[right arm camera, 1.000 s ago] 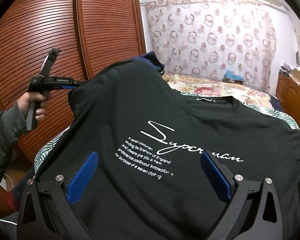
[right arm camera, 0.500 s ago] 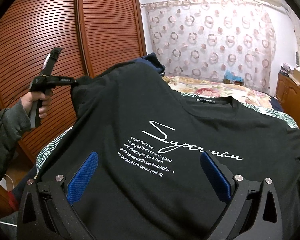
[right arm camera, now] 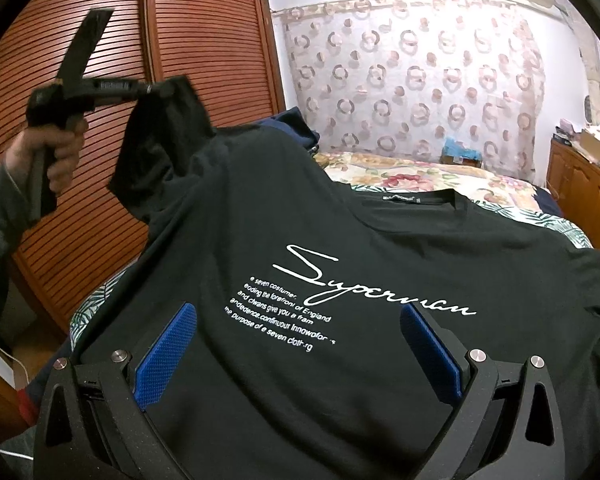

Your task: Fold small clothes

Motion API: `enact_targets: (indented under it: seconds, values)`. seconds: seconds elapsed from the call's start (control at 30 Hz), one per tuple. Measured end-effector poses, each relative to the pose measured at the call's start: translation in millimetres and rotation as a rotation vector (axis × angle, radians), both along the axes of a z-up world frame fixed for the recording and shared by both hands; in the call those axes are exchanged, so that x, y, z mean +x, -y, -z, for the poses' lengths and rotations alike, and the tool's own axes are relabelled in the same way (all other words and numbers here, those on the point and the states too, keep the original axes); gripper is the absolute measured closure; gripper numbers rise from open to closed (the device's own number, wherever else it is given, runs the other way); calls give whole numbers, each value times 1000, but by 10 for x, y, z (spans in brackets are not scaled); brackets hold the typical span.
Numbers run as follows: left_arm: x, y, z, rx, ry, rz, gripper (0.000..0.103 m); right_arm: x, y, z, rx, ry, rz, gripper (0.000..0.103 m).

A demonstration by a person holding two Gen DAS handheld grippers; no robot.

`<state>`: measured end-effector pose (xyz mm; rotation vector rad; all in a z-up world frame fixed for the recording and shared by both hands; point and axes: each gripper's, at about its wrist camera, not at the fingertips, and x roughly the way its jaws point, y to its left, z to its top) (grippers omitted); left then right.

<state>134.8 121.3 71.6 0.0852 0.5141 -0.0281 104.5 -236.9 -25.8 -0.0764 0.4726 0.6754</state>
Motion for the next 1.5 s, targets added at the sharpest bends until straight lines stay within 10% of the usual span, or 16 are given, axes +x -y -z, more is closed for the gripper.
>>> enact_targets:
  seconds: [0.37,0.6,1.2,1.37,1.5]
  values:
    - [270,817,-158,8,-63,198,93,-57,71,46,30,-6,37,1]
    - [241,884,-58,8,-90,253,21,-105,88,53,40,-26,74,1]
    - [-151,752,1079,-65,-244,226,21,-110,90,-44,-2,-24,157,1]
    - [25,876,1280,-85,-314,234,51,-138,95,-24,-15,-44,197,1]
    - [197,910,1441,-66,-361,197,54,-110,30,-9,-26,-74,203,1]
